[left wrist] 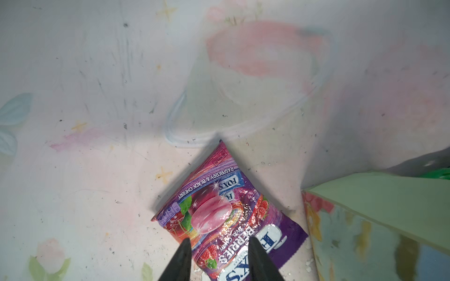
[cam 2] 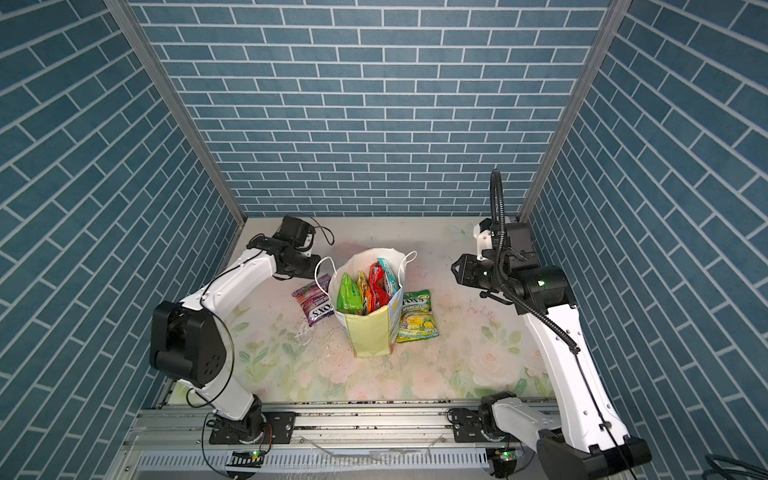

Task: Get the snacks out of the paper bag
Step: 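Lower the purple pack beside the bag and open the left gripper, then raise the left gripper away while the right gripper moves over the bag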

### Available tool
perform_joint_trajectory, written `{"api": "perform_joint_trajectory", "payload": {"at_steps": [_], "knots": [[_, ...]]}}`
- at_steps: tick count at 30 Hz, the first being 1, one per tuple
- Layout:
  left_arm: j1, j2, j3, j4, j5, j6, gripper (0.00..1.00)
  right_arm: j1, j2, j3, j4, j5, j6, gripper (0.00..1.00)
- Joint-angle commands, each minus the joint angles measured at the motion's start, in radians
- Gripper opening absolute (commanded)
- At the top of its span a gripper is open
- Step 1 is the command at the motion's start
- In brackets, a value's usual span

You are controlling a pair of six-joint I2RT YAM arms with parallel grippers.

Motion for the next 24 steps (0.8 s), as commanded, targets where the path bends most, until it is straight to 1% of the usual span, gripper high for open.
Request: {"api": "perform_joint_trajectory", "payload": {"at_steps": [1, 6, 10, 12, 16, 20, 22, 24], "knots": [[0.027, -0.1, -0.026, 0.007, 0.086, -0.046, 0.42, 0.035, 0.017, 0.074, -0.024, 0.053, -0.029, 0.39], [0.035, -0.224, -0.039, -0.001, 0.114, -0.076, 0.43, 0.131, 0.094, 0.239, -0.063, 0.119, -0.067, 0.39], [0.036, -0.317, -0.039, -0.003, 0.136, -0.101, 0.44, 0.268, 0.174, 0.371, -0.07, 0.168, -0.092, 0.38], [0.036, -0.352, -0.025, -0.018, 0.134, -0.099, 0.45, 0.336, 0.233, 0.457, -0.103, 0.185, -0.111, 0.38], [0.036, -0.386, 0.034, -0.081, 0.136, -0.075, 0.46, 0.471, 0.409, 0.696, -0.242, 0.23, -0.16, 0.37], [0.036, -0.407, 0.074, -0.119, 0.132, -0.056, 0.46, 0.558, 0.589, 0.933, -0.434, 0.25, -0.188, 0.37], [0.036, -0.419, 0.079, -0.122, 0.131, -0.05, 0.47, 0.586, 0.653, 1.024, -0.514, 0.257, -0.19, 0.37], [0.036, -0.426, 0.085, -0.126, 0.125, -0.039, 0.48, 0.61, 0.7, 1.058, -0.568, 0.269, -0.185, 0.37]]}}
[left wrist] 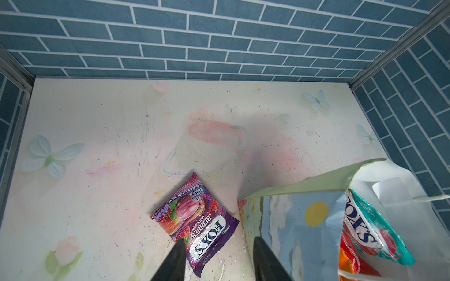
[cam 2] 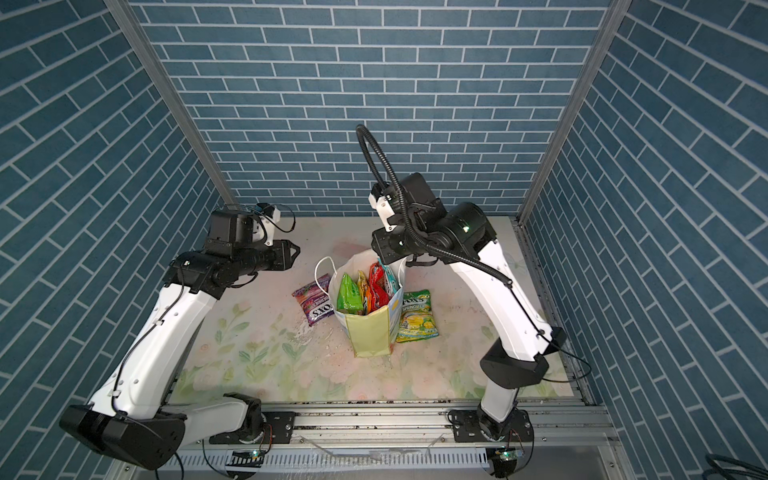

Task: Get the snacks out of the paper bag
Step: 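Raise the left gripper away while the right gripper moves over the bag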

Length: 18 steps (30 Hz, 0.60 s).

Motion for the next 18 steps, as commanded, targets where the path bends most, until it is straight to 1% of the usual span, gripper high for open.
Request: {"api": "perform_joint_trajectory", "payload": {"at_steps": [1, 6, 9, 12, 18], "knots": [[0.005, -0.017, 0.029, -0.047, -0.006, 0.031, 0.48, 0.033, 0.052, 0.059, -0.216, 0.042, -0.038, 0.37], [0.005, -0.008, 0.053, -0.069, -0.005, 0.053, 0.48, 0.072, 0.107, 0.057, -0.286, 0.094, -0.003, 0.37], [0.005, -0.003, 0.066, -0.066, 0.005, 0.059, 0.48, 0.078, 0.131, 0.059, -0.306, 0.141, 0.014, 0.36], [0.006, 0.005, 0.082, -0.072, 0.016, 0.065, 0.48, 0.078, 0.155, 0.059, -0.31, 0.154, 0.028, 0.33], [0.005, 0.013, 0.121, -0.121, 0.008, 0.088, 0.48, 0.078, 0.203, 0.066, -0.335, 0.201, 0.051, 0.33]]}}
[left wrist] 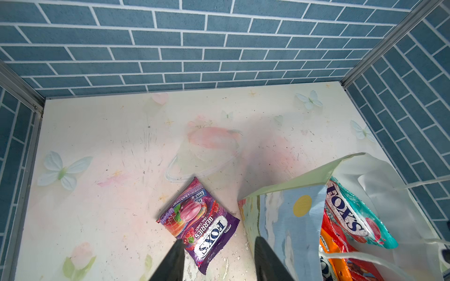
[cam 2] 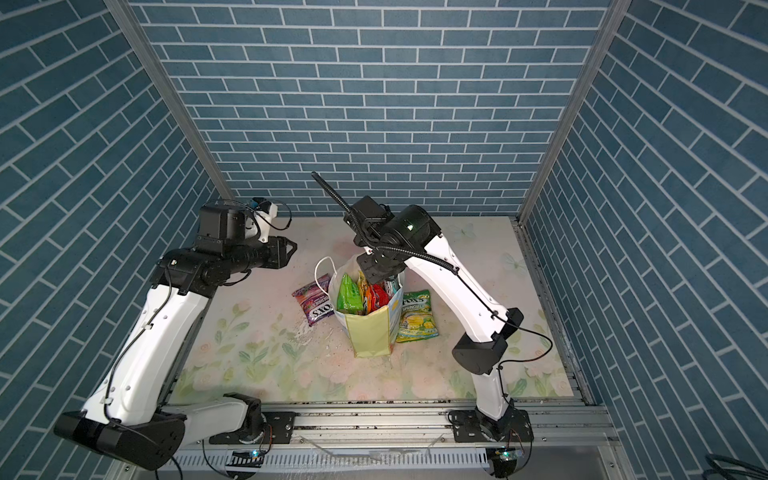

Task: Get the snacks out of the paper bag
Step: 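Raise the left gripper away while the right gripper moves over the bag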

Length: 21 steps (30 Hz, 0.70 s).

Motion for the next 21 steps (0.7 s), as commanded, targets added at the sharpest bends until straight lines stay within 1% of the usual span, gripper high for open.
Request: {"api": "perform_joint_trajectory", "payload": {"at_steps": [1, 11, 21], "knots": [[0.005, 0.005, 0.032, -0.059, -0.004, 0.033, 0.48, 0.003, 0.033, 0.027, -0.142, 0.06, 0.038, 0.33], [0.005, -0.003, 0.033, -0.082, 0.016, 0.047, 0.49, 0.0, 0.075, 0.03, -0.145, 0.094, 0.068, 0.32], [0.005, -0.017, 0.028, -0.106, 0.012, 0.065, 0.5, -0.015, 0.092, -0.001, -0.137, 0.127, 0.082, 0.31]]}}
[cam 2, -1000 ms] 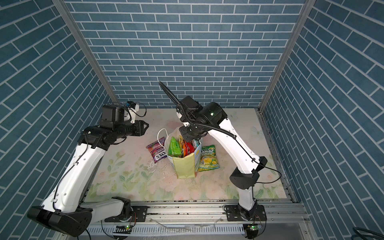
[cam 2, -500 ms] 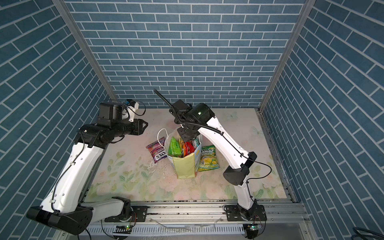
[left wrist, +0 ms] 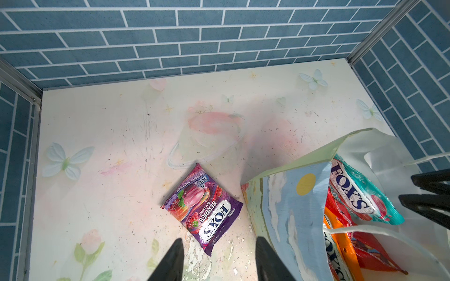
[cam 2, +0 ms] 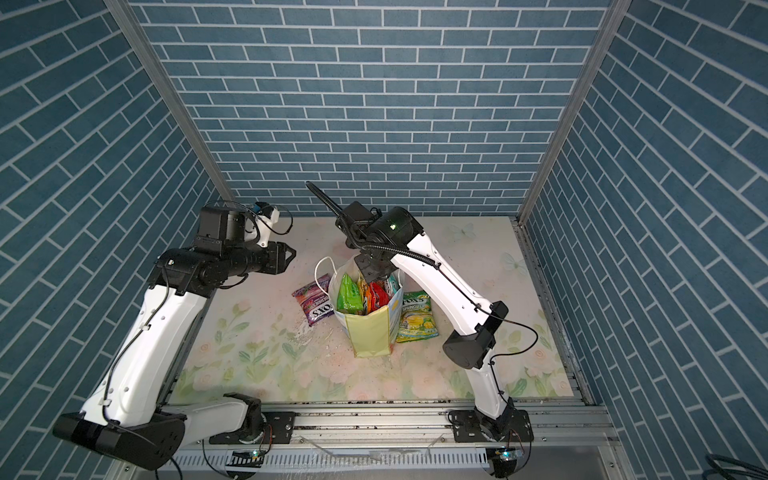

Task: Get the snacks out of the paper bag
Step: 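Raise the left gripper away while the right gripper moves over the bag, then lower the right gripper into the bag onto the teal Fox's Mint Blossom pack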

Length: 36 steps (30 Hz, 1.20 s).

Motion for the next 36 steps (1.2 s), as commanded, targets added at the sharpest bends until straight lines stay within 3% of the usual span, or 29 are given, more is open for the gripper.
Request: {"api": "perform_joint_trajectory", "payload": {"at_steps": [1, 36], "knots": [[0.005, -0.017, 0.015, -0.026, 0.006, 0.021, 0.5, -0.009, 0.024, -0.006, -0.135, 0.026, 0.033, 0.31], [0.005, -0.006, 0.015, -0.029, 0.004, 0.036, 0.51, -0.066, 0.034, -0.142, -0.048, -0.03, 0.023, 0.27]]}}
